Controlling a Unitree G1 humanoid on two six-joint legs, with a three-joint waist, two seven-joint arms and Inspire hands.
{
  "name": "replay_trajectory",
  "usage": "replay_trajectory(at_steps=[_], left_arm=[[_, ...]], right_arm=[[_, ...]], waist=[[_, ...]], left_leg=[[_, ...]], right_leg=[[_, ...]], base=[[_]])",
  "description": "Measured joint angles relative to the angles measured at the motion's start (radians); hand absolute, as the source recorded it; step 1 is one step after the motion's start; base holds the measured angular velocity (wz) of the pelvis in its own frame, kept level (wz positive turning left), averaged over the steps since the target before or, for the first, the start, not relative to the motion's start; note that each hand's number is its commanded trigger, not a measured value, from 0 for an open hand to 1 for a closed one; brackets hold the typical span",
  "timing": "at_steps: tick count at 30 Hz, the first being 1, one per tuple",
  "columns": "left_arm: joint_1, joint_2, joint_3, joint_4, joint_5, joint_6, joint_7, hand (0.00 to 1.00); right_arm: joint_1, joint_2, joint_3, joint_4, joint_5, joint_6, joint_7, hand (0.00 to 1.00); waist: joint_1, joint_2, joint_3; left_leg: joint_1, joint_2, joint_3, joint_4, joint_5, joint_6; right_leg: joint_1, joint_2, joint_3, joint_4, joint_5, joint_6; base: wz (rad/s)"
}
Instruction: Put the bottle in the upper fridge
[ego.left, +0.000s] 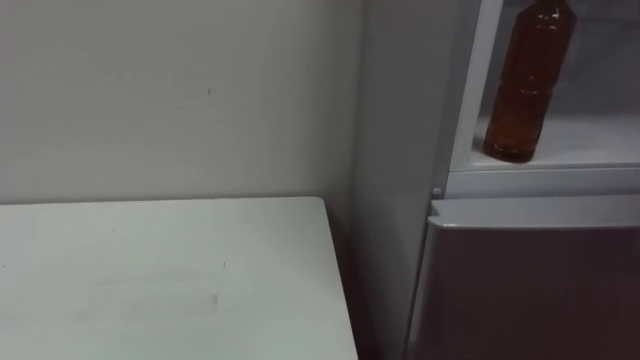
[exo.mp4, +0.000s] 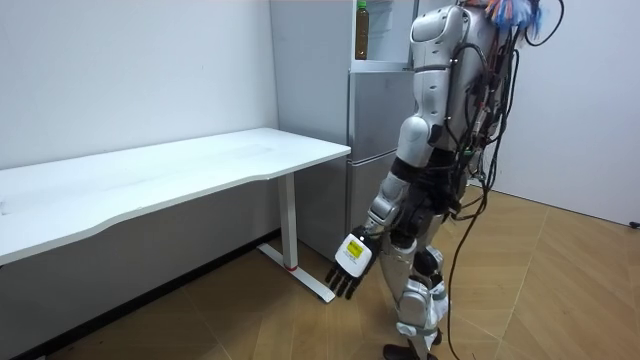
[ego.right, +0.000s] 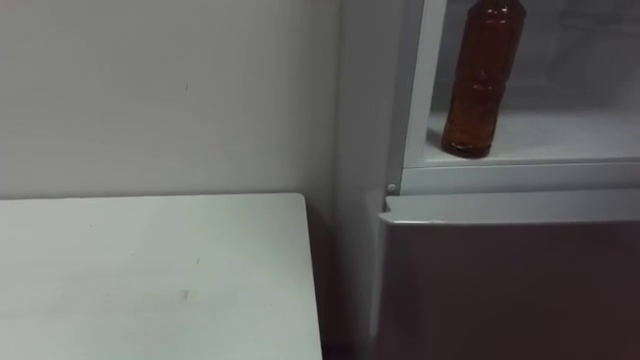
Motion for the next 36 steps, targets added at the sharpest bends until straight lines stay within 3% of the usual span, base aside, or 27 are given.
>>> replay_trajectory(at_steps=[4,7,12,19,24,29,31,33,36], left_arm=[[0.024,0.004,0.019,-0.008,-0.008,0.000,-0.010,0.00],[0.029,0.011,0.049,-0.012,-0.006,0.000,-0.022,0.00],[0.033,0.029,0.056,-0.031,0.020,-0.001,-0.024,0.00],[0.066,0.052,0.102,-0.099,0.088,0.000,-0.025,0.00],[0.080,0.058,0.144,-0.119,0.093,-0.001,-0.025,0.00],[0.104,0.073,0.181,-0.118,0.091,-0.001,-0.022,0.00],[0.110,0.079,0.192,-0.118,0.091,0.000,-0.021,0.00],[0.116,0.078,0.194,-0.118,0.091,0.002,-0.020,0.00],[0.117,0.079,0.195,-0.118,0.091,0.014,-0.020,0.00]], right_arm=[[-0.004,-0.014,-0.102,-0.111,0.067,0.009,-0.056,0.00],[-0.008,-0.017,-0.188,-0.238,0.110,0.005,-0.110,0.00],[-0.010,-0.026,-0.254,-0.344,0.135,-0.004,-0.183,0.00],[-0.004,-0.091,-0.372,-0.461,0.144,-0.018,-0.303,0.00],[0.018,-0.108,-0.457,-0.601,0.133,-0.021,-0.387,0.00],[0.016,-0.159,-0.472,-0.665,0.131,-0.028,-0.485,0.00],[0.018,-0.170,-0.497,-0.705,0.129,-0.028,-0.536,0.00],[0.018,-0.175,-0.533,-0.762,0.129,-0.027,-0.573,0.00],[0.024,-0.213,-0.562,-0.841,0.129,-0.027,-0.625,0.00]], waist=[[-0.010,-0.010,-0.0028],[-0.035,-0.015,0.0006],[-0.060,-0.040,-0.0004],[-0.086,-0.054,-0.0035],[-0.097,-0.060,-0.0046],[-0.107,-0.094,-0.0046],[-0.114,-0.108,-0.0005],[-0.118,-0.115,-0.0003],[-0.122,-0.116,-0.0002]], left_leg=[[0.013,0.000,0.015,-0.002,0.000,0.000],[0.014,0.000,0.021,-0.002,-0.001,-0.002],[0.006,0.000,0.022,0.001,-0.002,-0.002],[-0.001,0.000,0.023,-0.002,-0.002,-0.002],[0.000,0.000,0.025,-0.003,-0.001,-0.002],[-0.005,0.000,0.029,-0.002,-0.003,-0.004],[-0.005,0.000,0.029,-0.002,-0.004,-0.005],[-0.006,0.000,0.029,-0.002,-0.004,-0.005],[-0.003,0.000,0.030,-0.003,-0.003,-0.005]], right_leg=[[0.001,0.000,0.008,0.002,0.000,0.000],[0.001,0.000,0.011,0.006,-0.001,-0.001],[-0.015,-0.001,0.020,0.021,-0.004,-0.003],[-0.025,0.000,0.024,0.030,-0.005,-0.003],[-0.030,0.002,0.026,0.033,-0.006,-0.003],[-0.039,0.007,0.047,0.041,-0.009,-0.005],[-0.042,0.007,0.049,0.047,-0.010,-0.006],[-0.043,0.007,0.048,0.049,-0.010,-0.006],[-0.040,0.007,0.050,0.049,-0.010,-0.006]], base=[[-0.08],[-0.06],[-0.02],[-0.01],[0.00],[-0.04],[0.00],[0.00],[0.00]])
